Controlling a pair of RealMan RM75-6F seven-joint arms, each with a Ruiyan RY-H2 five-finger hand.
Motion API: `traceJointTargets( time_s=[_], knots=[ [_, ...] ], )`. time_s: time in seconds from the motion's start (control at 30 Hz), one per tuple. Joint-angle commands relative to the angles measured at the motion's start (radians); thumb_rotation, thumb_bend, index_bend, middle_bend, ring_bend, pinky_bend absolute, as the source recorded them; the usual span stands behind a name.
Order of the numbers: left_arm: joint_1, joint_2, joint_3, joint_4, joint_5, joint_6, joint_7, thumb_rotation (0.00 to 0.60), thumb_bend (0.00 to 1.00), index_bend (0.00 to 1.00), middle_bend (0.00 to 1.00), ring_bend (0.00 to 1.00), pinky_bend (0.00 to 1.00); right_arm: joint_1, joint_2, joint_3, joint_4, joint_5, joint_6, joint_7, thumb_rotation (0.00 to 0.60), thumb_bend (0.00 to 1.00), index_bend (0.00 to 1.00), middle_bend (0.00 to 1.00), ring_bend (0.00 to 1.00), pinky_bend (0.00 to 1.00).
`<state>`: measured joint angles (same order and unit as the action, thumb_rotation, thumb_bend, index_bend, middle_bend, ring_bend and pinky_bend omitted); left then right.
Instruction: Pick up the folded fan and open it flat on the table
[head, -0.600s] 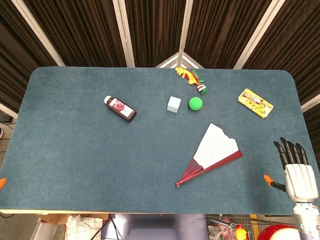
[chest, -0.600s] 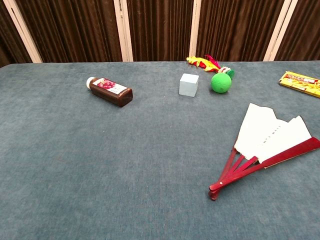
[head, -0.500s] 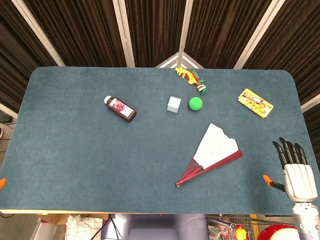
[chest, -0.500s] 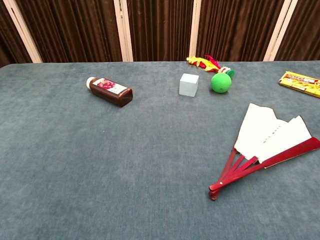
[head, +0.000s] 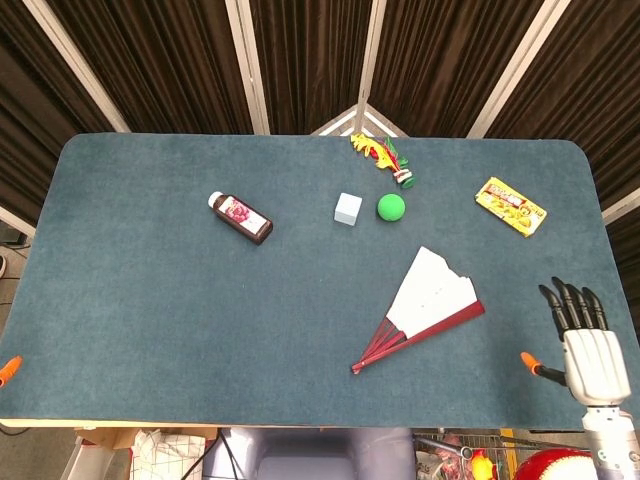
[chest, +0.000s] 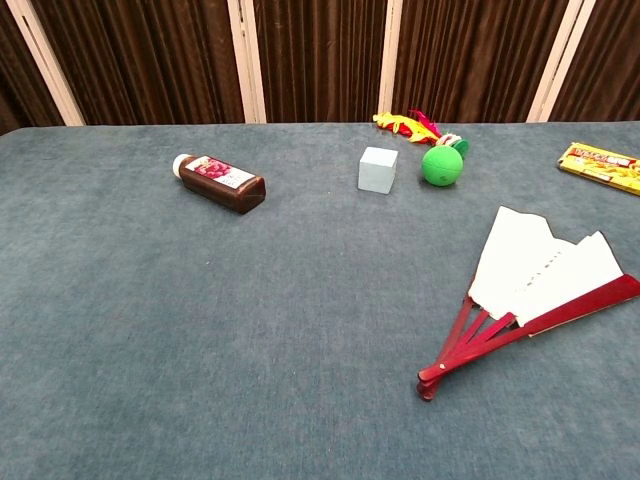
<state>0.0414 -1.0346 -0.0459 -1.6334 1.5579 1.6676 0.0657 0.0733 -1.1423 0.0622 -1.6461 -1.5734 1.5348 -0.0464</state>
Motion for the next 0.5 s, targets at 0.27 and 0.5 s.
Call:
traceJointTargets(
  time_s=[0.27,0.5],
  knots=[
    [0.005,-0.006,0.001,-0.013,0.013,0.016,0.015,0.600,0.11,0.01,0.00,0.00,0.00,0.020,-0.023,-0.025,0.011,-0.059,-0.021,0.003,0.600,0.15,0.24,0.07,0.09,0.09],
    [-0.002,-0.006,0.005,-0.016,0.008,-0.005,0.022,0.600,0.11,0.01,0.00,0.00,0.00,0.053,-0.110,-0.043,0.061,-0.108,-0.060,-0.042,0.600,0.15,0.32,0.07,0.12,0.09]
  ],
)
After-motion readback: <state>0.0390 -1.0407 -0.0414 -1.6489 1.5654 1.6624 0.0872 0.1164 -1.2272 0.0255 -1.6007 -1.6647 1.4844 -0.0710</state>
